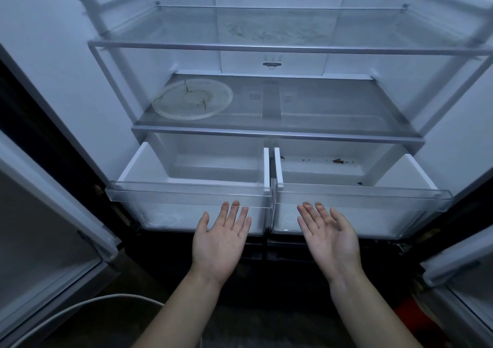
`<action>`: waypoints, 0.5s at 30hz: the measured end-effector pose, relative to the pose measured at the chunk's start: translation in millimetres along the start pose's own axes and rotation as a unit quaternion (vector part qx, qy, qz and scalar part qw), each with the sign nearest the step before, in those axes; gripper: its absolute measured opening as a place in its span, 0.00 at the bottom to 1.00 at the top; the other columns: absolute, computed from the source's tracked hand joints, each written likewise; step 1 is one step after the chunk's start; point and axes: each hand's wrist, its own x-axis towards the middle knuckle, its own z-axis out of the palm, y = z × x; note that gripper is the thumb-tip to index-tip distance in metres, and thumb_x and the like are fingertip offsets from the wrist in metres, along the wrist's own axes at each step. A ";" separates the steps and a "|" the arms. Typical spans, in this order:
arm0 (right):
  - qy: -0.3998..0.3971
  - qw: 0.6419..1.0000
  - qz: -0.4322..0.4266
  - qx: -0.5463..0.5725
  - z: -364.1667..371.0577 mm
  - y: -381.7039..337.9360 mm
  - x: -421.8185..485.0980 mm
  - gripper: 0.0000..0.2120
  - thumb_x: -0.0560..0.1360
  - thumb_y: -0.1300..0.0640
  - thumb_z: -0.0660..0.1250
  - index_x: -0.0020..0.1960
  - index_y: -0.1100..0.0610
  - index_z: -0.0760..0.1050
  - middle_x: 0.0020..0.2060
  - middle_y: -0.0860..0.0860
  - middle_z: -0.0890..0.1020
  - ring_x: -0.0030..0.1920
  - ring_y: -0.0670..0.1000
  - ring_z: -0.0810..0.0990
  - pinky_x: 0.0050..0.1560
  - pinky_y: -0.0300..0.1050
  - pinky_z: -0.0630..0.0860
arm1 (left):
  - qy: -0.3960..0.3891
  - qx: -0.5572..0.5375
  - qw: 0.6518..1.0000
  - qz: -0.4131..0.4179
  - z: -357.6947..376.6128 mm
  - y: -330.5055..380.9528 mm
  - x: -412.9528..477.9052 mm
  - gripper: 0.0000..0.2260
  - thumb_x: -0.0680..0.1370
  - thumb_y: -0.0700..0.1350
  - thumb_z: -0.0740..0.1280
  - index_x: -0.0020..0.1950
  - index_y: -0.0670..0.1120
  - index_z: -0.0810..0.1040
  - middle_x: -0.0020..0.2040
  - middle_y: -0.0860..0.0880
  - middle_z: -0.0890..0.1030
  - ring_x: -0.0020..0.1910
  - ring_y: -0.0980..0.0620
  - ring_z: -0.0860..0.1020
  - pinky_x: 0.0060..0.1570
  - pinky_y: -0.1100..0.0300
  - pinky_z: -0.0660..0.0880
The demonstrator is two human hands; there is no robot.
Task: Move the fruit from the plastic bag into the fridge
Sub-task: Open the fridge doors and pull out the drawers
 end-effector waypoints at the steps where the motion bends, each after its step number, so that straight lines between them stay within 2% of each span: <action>1: 0.000 1.000 0.000 -0.001 -0.8 1.1 -0.8 0.11 0.79 0.55 0.58 0.55 0.60 0.72 0.61 0.60 0.77 0.58 0.57 0.79 0.61 0.51 0.75 | 0.000 0.001 1.000 -0.001 -0.4 0.6 0.0 0.23 0.81 0.55 0.54 0.69 0.42 0.69 0.65 0.41 0.75 0.68 0.40 0.68 0.70 0.46 0.61; 3: 0.001 1.000 0.001 -0.004 -2.9 4.9 -4.7 0.10 0.78 0.56 0.58 0.53 0.60 0.73 0.59 0.61 0.78 0.57 0.58 0.80 0.57 0.53 0.76 | 0.003 0.002 1.000 -0.001 -0.4 0.9 0.0 0.23 0.81 0.54 0.54 0.69 0.42 0.69 0.65 0.41 0.75 0.68 0.40 0.69 0.69 0.46 0.62; 9: 0.003 1.000 -0.003 0.008 -6.7 15.1 -19.1 0.09 0.78 0.59 0.57 0.55 0.61 0.72 0.55 0.60 0.80 0.57 0.59 0.81 0.56 0.53 0.77 | 0.019 0.006 1.000 0.006 -6.3 1.4 -5.1 0.21 0.81 0.53 0.54 0.68 0.42 0.71 0.64 0.42 0.77 0.68 0.41 0.69 0.69 0.46 0.62; 15: 0.019 1.000 -0.010 0.010 -4.6 16.6 -17.9 0.08 0.78 0.58 0.57 0.53 0.60 0.72 0.53 0.59 0.80 0.56 0.58 0.81 0.55 0.53 0.77 | 0.018 0.006 1.000 0.008 -8.5 3.4 -10.7 0.20 0.81 0.53 0.54 0.67 0.43 0.71 0.63 0.42 0.77 0.66 0.40 0.70 0.67 0.45 0.63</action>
